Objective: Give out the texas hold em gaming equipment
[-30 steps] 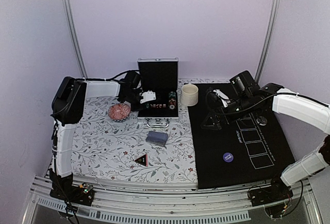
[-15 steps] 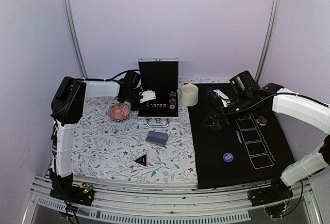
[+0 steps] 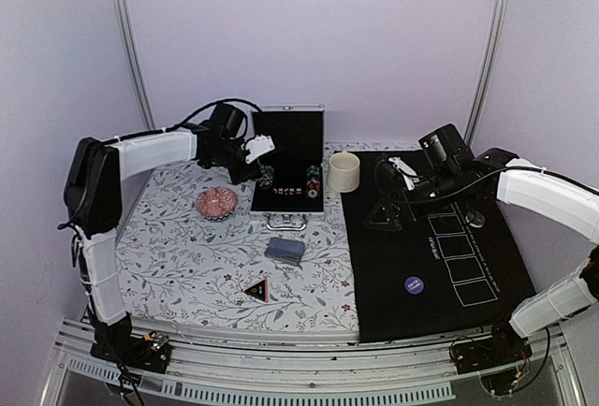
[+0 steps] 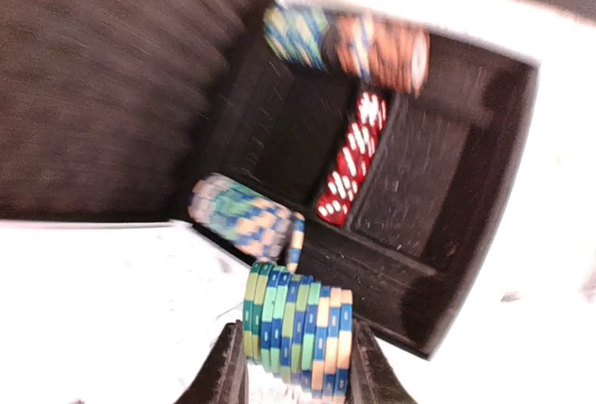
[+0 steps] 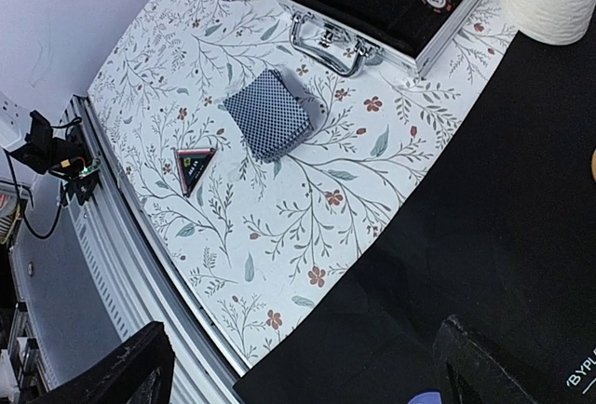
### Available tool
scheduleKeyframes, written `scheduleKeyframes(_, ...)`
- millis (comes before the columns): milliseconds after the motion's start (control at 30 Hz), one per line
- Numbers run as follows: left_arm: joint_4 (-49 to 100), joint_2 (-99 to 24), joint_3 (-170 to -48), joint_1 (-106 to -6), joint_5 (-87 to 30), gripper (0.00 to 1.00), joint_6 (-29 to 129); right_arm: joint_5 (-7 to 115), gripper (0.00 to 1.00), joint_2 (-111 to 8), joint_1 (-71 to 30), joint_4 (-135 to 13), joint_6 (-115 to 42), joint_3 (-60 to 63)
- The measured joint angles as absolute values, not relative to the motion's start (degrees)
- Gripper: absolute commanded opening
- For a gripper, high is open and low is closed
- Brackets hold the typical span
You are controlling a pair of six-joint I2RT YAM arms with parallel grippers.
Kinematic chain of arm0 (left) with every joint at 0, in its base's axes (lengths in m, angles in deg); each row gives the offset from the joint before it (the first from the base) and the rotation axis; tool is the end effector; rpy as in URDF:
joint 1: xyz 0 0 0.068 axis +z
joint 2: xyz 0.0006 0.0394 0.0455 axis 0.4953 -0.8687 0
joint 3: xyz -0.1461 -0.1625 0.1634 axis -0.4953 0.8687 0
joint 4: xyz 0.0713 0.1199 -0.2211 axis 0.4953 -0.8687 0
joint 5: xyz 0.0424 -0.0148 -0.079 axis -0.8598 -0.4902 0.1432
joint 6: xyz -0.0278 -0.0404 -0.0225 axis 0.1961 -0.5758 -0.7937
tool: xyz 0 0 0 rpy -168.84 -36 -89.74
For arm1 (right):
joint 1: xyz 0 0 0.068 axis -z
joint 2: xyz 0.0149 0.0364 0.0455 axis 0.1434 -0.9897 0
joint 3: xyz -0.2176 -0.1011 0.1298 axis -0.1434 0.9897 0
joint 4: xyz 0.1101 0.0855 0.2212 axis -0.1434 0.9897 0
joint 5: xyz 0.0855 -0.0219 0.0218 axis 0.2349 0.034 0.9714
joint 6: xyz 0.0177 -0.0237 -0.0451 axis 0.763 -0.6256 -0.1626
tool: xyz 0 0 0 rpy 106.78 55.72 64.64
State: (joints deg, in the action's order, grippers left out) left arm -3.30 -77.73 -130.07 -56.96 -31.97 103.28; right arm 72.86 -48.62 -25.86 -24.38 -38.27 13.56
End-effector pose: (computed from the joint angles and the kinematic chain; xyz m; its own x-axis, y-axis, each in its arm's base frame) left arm 0.4044 -0.2116 0.2290 -0.1653 0.8326 -0.5286 0.8245 0.4108 0.3893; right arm 0.2261 0.1719 0.2848 -0.7089 -0.3864 -0.5901 -0.6714 0.6259 0.3968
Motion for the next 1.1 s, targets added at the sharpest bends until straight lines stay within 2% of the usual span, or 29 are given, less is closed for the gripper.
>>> scheduleKeyframes(300,2.15,-52.98,-118.83,-66.51,-22.27,0.00,79.71,68.94,0.99,-48.64,-25.88,-24.07,-38.55,10.57)
scheduleKeyframes(467,10.04,-45.71,-108.60,-72.56,-16.60,0.00,61.09,63.81,0.99,-48.64,-27.91,-23.57,-39.06,10.55)
scheduleKeyframes(767,19.30,-44.04,-95.73,-76.43,-15.49,0.00,30.54,57.82,0.99,-42.28,-33.27,-26.72,-39.41,14.55)
scheduleKeyframes(1100,30.23,-50.27,-90.18,-85.92,-19.82,0.00,12.96,50.87,0.97,-39.09,-48.64,-31.70,-34.73,24.47)
